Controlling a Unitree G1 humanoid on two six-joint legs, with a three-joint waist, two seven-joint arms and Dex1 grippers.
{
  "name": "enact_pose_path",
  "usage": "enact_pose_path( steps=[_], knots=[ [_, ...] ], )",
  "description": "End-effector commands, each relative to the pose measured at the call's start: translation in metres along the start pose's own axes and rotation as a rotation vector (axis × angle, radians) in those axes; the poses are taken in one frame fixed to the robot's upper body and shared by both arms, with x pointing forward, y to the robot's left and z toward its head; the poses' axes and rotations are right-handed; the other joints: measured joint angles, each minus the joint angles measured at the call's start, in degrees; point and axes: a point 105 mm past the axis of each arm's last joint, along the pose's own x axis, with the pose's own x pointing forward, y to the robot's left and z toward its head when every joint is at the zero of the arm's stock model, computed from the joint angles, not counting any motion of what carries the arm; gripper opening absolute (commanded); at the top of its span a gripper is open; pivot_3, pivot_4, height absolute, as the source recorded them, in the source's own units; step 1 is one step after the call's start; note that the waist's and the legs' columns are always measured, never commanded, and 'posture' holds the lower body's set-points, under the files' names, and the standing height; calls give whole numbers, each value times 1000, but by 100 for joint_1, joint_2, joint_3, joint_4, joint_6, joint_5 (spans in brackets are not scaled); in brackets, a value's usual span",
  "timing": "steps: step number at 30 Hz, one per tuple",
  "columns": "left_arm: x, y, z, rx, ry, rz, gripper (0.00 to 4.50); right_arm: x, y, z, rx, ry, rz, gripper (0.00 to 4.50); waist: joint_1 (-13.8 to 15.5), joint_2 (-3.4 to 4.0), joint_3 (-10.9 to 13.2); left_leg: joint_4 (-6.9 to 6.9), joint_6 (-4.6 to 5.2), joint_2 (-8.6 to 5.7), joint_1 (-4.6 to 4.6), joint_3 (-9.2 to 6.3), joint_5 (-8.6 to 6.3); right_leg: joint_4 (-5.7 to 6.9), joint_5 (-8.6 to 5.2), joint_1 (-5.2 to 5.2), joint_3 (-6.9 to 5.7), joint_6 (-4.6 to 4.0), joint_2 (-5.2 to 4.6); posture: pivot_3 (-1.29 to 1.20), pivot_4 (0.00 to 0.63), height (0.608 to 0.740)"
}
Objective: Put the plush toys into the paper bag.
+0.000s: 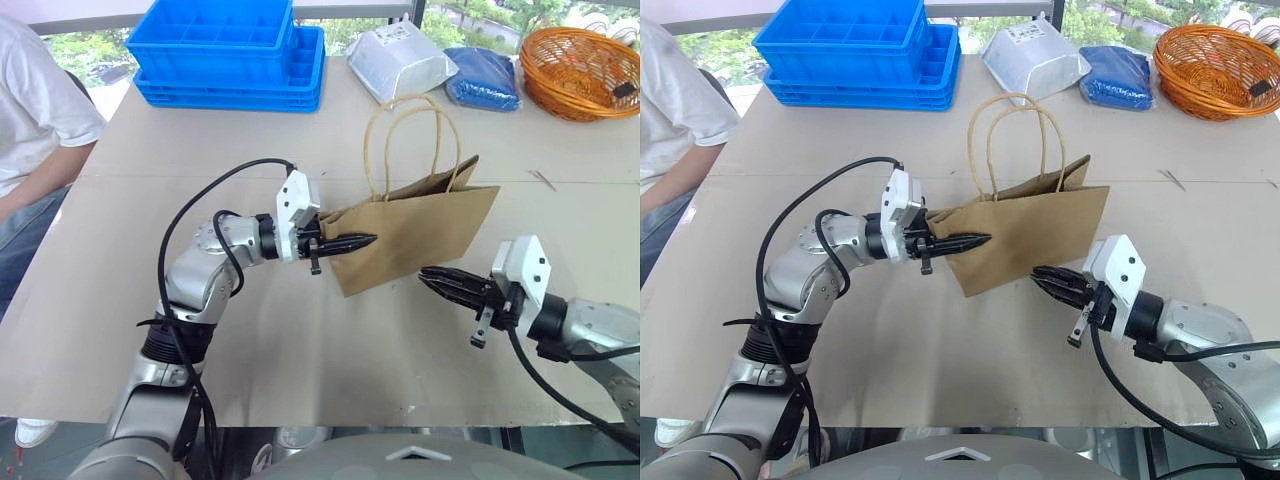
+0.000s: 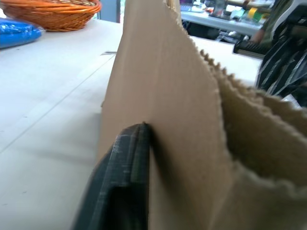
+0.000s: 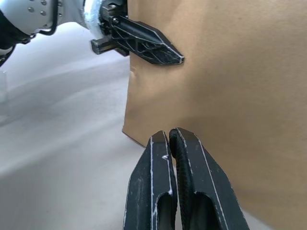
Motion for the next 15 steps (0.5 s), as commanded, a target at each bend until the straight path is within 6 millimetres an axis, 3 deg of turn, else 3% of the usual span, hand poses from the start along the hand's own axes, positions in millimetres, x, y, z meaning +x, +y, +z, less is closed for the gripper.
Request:
enact_pose_path(
  steps=[1,8,13,15],
  knots=[
    [0,-5,12,32,-26,-46,102,-4,2,10,-44,-32,-5,0,-1,0,0,0,0,0,0,0,0,0,0,0,0,0,1,0,150,740],
    [-5,8,13,76,-5,-51,38,-13,0,13,-83,-28,-25,0,5,0,0,0,0,-1,0,0,0,0,0,1,0,0,1,0,150,740],
    [-11,49,23,222,15,-65,38,-28,-3,24,-131,-48,-103,0,20,0,0,1,12,-21,-1,-4,-6,-4,0,5,-4,0,7,0,150,740],
    [-12,57,21,246,29,-74,0,-32,-1,27,-137,-45,-96,520,1,-1,-1,2,15,-23,2,-3,-8,-9,0,12,-4,0,6,0,150,740]
  ],
)
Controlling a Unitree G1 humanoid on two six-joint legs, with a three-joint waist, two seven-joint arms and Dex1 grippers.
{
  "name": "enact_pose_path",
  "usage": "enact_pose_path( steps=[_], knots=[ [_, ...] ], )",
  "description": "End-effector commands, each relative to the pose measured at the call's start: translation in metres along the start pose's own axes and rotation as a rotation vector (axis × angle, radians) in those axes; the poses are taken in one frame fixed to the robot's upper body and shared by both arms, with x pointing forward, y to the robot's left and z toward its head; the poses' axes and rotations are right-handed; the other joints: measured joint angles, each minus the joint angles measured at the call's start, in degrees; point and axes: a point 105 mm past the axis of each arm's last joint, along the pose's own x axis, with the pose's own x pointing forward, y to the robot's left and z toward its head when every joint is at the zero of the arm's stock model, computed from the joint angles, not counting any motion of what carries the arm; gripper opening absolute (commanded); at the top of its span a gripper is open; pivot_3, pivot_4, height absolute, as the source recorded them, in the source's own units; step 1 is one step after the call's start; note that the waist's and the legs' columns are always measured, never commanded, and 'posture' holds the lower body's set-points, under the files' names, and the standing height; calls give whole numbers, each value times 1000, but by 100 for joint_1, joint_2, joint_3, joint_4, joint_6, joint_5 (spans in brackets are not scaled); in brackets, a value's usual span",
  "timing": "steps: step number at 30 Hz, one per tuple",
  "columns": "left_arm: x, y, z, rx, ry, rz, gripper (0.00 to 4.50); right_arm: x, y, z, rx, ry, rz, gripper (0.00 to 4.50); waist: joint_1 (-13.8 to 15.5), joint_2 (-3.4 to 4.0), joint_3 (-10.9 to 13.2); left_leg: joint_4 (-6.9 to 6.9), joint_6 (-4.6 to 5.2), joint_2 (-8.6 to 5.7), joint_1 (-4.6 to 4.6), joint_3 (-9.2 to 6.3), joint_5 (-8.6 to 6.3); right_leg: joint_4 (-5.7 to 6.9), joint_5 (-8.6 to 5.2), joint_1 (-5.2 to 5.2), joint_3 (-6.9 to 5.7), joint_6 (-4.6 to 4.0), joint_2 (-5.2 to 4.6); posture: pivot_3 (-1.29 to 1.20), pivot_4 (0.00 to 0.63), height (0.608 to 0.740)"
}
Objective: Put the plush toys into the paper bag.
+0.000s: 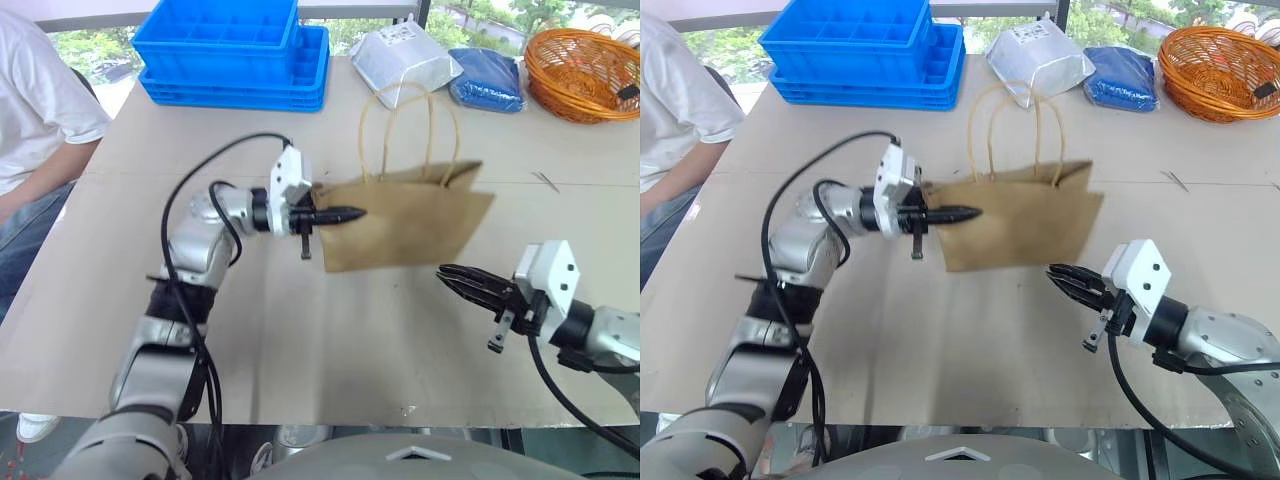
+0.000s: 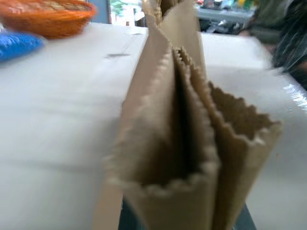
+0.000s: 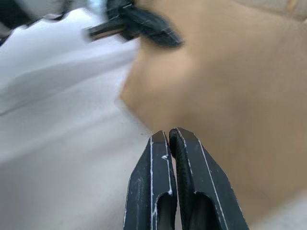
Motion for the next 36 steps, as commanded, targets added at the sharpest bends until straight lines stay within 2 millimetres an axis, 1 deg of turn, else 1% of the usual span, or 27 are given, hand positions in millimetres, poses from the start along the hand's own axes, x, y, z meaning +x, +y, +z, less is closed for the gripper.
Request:
enact_pose_path(
  steps=[1,2,3,4,5,7,9,10,13,15,16,17,18,19,20,22,24,26,30,31,32,34,36],
  knots=[
    [-2,6,-2,56,-3,-25,0,-7,5,12,-51,-19,19,833,-22,1,-1,0,2,-1,3,2,-1,0,0,2,2,0,-1,0,150,740],
    [-3,7,-4,52,-8,-39,0,-10,6,10,-62,5,23,1224,-24,2,-1,0,4,0,6,6,-2,1,0,3,5,0,-1,0,150,740],
    [-3,7,-5,49,-13,-50,0,-12,6,8,-70,21,21,1521,-21,2,-1,0,10,0,5,5,-6,0,0,2,5,1,0,0,150,740],
    [-3,7,-8,47,-6,-59,0,-15,4,6,-72,30,8,2098,-21,1,-1,0,14,2,5,2,-8,1,0,2,2,1,0,0,150,740],
    [-4,8,-12,42,0,-61,0,-19,2,5,-83,43,-8,2415,-16,1,-1,0,15,4,4,0,-9,1,0,2,0,1,1,0,150,740],
    [-6,10,-20,36,25,-38,0,-24,0,4,-93,51,-26,3298,-9,0,-1,0,16,4,2,-2,-10,1,0,3,-2,1,1,0,150,740],
    [-9,14,-19,-31,-2,-16,0,-27,-2,4,-97,53,-37,4115,-17,-1,-2,3,18,5,3,-1,-10,1,1,5,-1,2,-1,0,150,740],
    [-11,15,-17,-27,-9,-14,354,-28,-2,3,-98,56,-40,4480,-27,-1,-2,5,19,8,5,1,-11,2,4,6,2,8,0,0,150,740],
    [-18,14,-12,-47,-27,-9,1374,-32,-4,2,-102,64,-51,4500,-26,0,-2,5,20,10,7,1,-11,4,5,6,4,10,1,0,150,740],
    [-23,14,-8,-62,-29,10,2473,-35,-6,2,-104,63,-58,4500,-29,0,-2,5,20,15,7,0,-11,4,5,6,3,10,2,0,150,740],
    [-28,13,-5,-74,-30,29,2878,-36,-10,3,-108,54,-72,4500,-25,0,-2,5,20,17,7,1,-11,4,5,6,3,10,2,0,150,740],
    [-32,11,-2,-93,-35,47,3192,-38,-12,4,-108,47,-81,4500,-29,0,-2,5,19,19,7,1,-11,4,5,6,3,10,1,0,150,740],
    [-35,9,0,-111,-41,61,3655,-39,-15,5,-110,40,-90,4500,-29,0,-2,5,19,21,6,2,-11,3,5,5,5,10,1,0,150,740],
    [-40,6,2,-125,-40,87,3964,-41,-20,6,-126,35,-113,4500,-33,0,-1,5,19,22,7,3,-11,4,5,5,6,10,-1,0,150,740],
    [-46,1,7,-138,-60,116,4394,-44,-22,5,-123,37,-118,4500,-39,1,-1,5,19,24,5,2,-11,2,5,3,5,10,1,0,150,740],
    [-54,-9,12,-151,-64,159,4394,-50,-24,5,-112,37,-121,4500,-21,1,-1,4,18,34,6,2,-11,3,5,3,6,10,-1,0,150,740],
    [-70,-26,10,-184,-23,204,4394,-62,-29,5,-103,42,-143,4500,-13,5,-2,4,16,36,4,0,-11,2,5,3,3,10,-4,0,150,740],
    [-88,-39,7,-222,7,281,4394,-80,-37,2,-145,75,-189,4500,-12,7,-1,2,16,38,5,0,-11,1,4,3,7,10,-13,0,150,740],
    [-117,-59,-1,-285,65,397,4394,-114,-44,-10,-140,148,-237,4500,18,9,-1,0,15,40,7,-1,-12,-4,4,10,12,9,-29,0,150,740],
    [-128,-70,-4,-305,99,426,4394,-127,-47,-16,-143,180,-265,4500,9,9,-1,1,16,39,7,1,-12,-6,3,10,11,9,-29,0,150,740],
    [-134,-78,-6,-318,125,443,4394,-136,-49,-20,-145,202,-282,4500,2,10,-2,1,16,40,7,3,-13,-8,0,10,10,5,-32,0,150,740],
    [-143,-89,-7,-339,158,469,4394,-146,-49,-25,-145,228,-290,4500,-5,11,-2,0,16,43,14,7,-13,-9,-11,13,20,-12,-34,0,150,740],
    [-152,-94,-8,-358,176,502,4394,-152,-49,-25,-153,234,-292,4500,-3,15,-2,0,16,45,15,9,-13,-9,-12,13,23,-13,-34,0,150,740]
  ],
)
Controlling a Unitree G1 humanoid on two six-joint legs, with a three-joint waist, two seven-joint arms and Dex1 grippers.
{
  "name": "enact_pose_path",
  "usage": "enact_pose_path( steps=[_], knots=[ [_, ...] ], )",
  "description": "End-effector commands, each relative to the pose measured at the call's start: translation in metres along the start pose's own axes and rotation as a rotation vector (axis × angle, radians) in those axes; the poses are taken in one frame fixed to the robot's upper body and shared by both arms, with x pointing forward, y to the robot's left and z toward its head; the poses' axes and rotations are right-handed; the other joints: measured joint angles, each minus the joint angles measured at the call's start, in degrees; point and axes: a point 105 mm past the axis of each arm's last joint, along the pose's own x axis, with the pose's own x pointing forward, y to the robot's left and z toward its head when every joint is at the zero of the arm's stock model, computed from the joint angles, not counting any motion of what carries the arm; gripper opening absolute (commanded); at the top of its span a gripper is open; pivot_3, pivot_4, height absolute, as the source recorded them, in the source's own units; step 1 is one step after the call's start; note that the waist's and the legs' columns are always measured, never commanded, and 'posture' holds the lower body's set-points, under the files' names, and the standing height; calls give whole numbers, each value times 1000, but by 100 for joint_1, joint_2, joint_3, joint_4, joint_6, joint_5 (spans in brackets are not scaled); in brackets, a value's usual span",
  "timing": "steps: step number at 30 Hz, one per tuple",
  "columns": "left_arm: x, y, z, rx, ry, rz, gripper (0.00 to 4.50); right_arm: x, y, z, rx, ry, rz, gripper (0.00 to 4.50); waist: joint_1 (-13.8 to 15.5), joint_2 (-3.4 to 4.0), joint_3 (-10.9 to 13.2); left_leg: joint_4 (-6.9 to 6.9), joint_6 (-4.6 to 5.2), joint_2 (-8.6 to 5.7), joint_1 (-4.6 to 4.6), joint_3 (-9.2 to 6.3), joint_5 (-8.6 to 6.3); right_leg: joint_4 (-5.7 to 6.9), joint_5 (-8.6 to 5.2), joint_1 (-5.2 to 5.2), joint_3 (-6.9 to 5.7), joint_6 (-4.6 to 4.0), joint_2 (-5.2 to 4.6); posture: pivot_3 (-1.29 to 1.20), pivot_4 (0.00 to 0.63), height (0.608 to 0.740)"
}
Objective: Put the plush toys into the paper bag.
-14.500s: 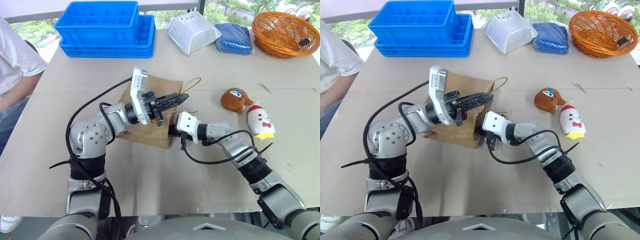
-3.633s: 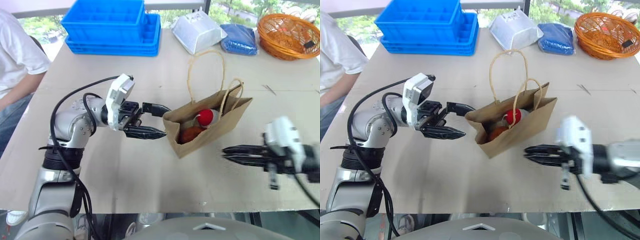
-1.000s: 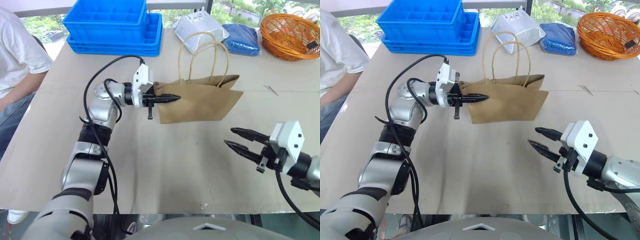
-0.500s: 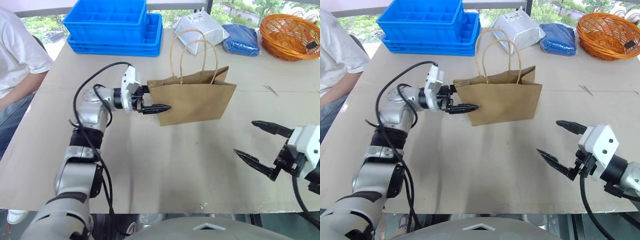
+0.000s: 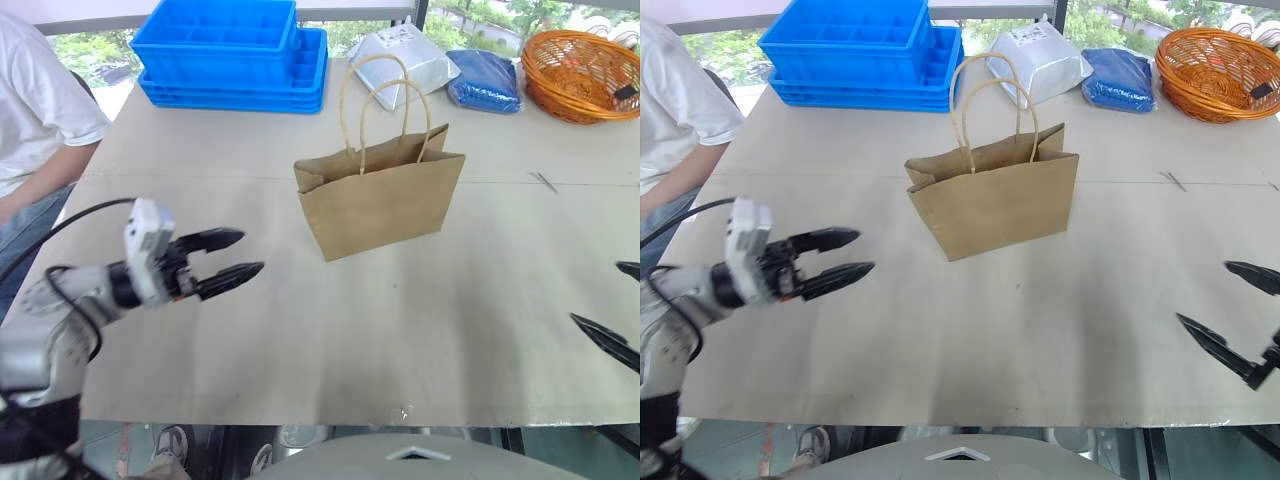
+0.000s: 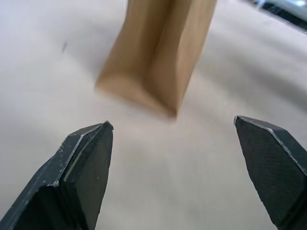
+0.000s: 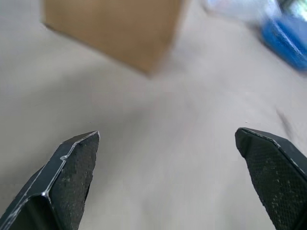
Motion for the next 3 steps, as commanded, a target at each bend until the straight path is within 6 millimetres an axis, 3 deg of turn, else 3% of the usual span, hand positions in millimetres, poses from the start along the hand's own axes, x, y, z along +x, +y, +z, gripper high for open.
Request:
enact_pose_path(
  steps=[1,3],
  knots=[
    [-16,-2,14,40,-24,43,4394,-9,-5,7,-73,-15,-4,4500,-1,2,0,0,0,1,2,1,0,1,0,1,0,0,1,0,150,740],
    [-18,-1,8,42,-12,55,4394,-7,-7,7,-74,-20,1,4500,-1,4,-1,0,-1,4,8,3,1,3,-1,3,-6,2,5,0,150,740]
  ],
)
